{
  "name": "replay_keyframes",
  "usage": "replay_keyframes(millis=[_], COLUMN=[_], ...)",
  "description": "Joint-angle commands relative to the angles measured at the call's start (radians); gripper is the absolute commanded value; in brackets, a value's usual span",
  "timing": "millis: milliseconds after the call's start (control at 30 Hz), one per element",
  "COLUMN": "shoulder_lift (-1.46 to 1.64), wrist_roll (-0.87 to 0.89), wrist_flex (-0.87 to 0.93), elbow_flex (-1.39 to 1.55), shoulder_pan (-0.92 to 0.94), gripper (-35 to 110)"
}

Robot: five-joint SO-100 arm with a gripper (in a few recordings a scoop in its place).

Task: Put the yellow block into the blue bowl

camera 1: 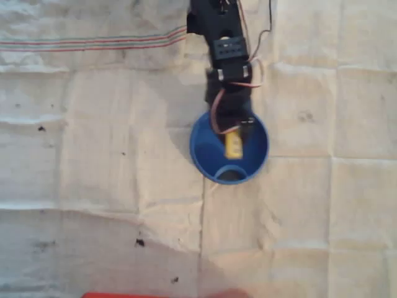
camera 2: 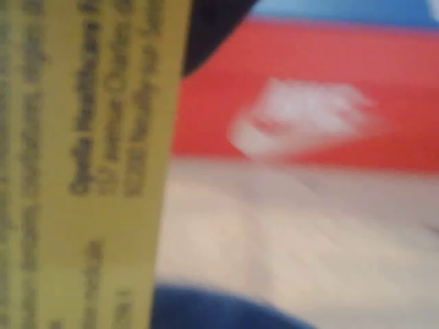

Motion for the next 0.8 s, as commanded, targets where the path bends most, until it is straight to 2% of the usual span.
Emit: replay_keyframes(millis=[0,133,400,633,767], shoulder_lift=[0.103,0.104,0.120,0.219,0.333], wrist_roll=[0.008,0.008,0.009,0.020,0.031], wrist_flex=[0.015,0.008,-0.025,-0.012,-0.009], elbow_flex=[-0.087,-0.026,0.015,0.026,0.032], shoulder_pan=[0.006,-0.002,-0.003,-0.031,-0.118], gripper=[0,3,16,14,5])
